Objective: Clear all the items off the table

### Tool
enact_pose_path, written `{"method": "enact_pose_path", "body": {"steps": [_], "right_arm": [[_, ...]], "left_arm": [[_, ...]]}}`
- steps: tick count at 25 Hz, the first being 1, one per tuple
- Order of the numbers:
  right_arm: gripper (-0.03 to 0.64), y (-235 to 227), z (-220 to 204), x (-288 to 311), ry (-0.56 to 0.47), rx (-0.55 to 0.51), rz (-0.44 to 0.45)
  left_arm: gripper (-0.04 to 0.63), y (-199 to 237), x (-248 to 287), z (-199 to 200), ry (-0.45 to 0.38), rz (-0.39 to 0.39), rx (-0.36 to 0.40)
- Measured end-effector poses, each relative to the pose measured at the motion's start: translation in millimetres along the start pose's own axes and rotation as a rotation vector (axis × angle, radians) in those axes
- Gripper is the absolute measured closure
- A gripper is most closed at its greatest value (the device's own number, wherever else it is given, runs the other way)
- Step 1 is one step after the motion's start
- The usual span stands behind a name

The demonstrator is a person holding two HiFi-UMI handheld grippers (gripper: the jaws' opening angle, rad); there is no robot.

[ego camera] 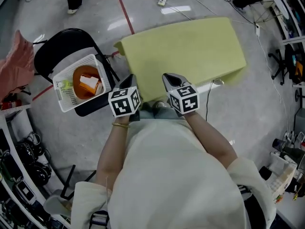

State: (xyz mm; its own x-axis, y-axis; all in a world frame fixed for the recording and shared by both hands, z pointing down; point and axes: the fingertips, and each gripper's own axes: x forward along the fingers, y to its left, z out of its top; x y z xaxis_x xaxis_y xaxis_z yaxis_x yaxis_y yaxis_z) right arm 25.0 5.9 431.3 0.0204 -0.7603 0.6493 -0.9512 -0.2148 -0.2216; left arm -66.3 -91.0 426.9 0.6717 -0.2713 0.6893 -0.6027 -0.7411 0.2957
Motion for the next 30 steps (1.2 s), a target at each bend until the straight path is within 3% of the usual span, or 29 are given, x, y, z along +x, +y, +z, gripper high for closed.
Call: {"method": "enact_pose_path", "body": {"steps": [17, 30], "right_arm": [[0.617, -39, -45, -94, -0.107, 0.05, -0.07], [0.618, -58, -35, -111, -0.15, -0.007, -0.125]], "left_arm": [[0.584, -123, -14, -34, -0.017, -0.153, 0.212], [0.584, -145, -11, -30, -0.027, -0.176, 0.234]]}}
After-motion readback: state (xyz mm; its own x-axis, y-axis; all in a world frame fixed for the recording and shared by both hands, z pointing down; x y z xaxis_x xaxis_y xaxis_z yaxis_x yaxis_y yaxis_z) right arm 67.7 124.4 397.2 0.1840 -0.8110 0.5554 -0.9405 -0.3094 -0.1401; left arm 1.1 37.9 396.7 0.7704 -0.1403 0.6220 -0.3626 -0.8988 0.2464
